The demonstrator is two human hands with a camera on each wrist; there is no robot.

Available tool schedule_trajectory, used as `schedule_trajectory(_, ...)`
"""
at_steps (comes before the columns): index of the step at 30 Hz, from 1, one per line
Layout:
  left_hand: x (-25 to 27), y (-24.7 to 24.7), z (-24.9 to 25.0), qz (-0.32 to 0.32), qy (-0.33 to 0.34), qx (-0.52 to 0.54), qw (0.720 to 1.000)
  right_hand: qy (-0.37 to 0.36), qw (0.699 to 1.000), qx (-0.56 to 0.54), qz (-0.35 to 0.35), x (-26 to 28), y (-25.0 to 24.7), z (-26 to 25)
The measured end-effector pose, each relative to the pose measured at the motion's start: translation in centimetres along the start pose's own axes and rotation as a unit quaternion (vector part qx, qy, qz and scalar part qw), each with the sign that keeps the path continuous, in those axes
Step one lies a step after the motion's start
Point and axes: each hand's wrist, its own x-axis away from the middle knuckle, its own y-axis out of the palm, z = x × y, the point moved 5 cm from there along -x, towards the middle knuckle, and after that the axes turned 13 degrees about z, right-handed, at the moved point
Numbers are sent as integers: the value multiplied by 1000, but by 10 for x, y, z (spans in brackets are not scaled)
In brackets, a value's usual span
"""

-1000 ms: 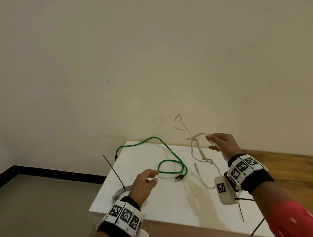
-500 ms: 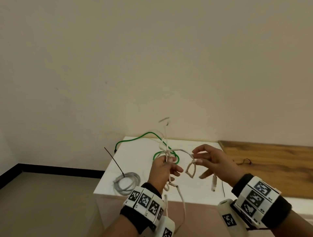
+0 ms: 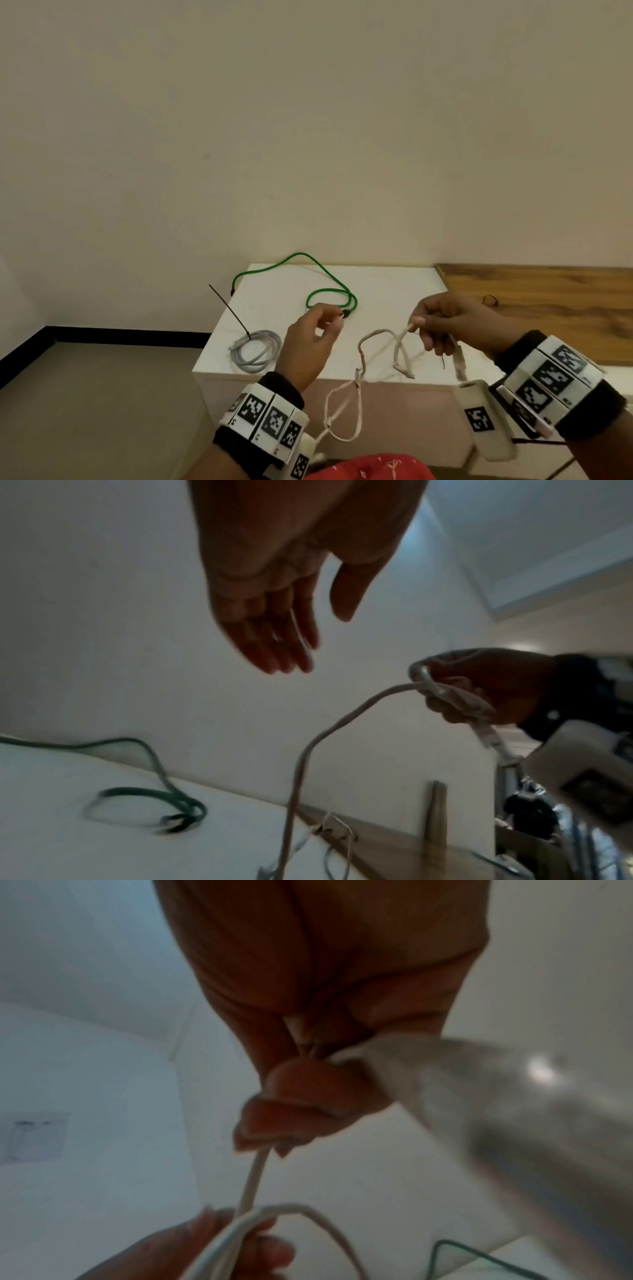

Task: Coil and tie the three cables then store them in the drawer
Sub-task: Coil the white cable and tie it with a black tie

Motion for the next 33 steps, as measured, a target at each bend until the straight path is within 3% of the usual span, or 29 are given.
schedule_trajectory(3, 19, 21, 30, -108, -29, 153, 982, -32, 996, -81, 13, 4, 16, -13)
schedule_trajectory(5, 30, 28, 32, -127, -63, 205, 968, -48, 989, -138, 22, 7, 21, -19)
schedule_trajectory(12, 23, 4, 31, -9, -114, 249, 962, -9, 977, -214, -11, 10, 33, -18)
schedule_trajectory(16, 23, 2, 32, -4, -224, 379, 898, 14, 950, -281, -135, 16, 52, -19)
schedule_trajectory(19, 26, -1, 41, -8, -242, 437, 866, 31, 915, -356, -188, 18, 57, -21)
schedule_trajectory(24, 28, -10, 47, -21, -204, 370, 906, 72, 815, -546, -179, 12, 47, -25)
schedule_trajectory(27, 31, -10, 45, -5, -188, 304, 934, 43, 737, -641, -209, 12, 51, -35)
schedule_trajectory(28, 32, -10, 45, 5, -175, 285, 943, 19, 724, -655, -216, 15, 53, -41)
schedule_trajectory(31, 36, -7, 52, 4, -100, 230, 968, -23, 736, -663, -135, 16, 53, -46)
schedule_trajectory(33, 41, -3, 55, -13, -62, 199, 978, -31, 742, -669, -42, 16, 48, -43)
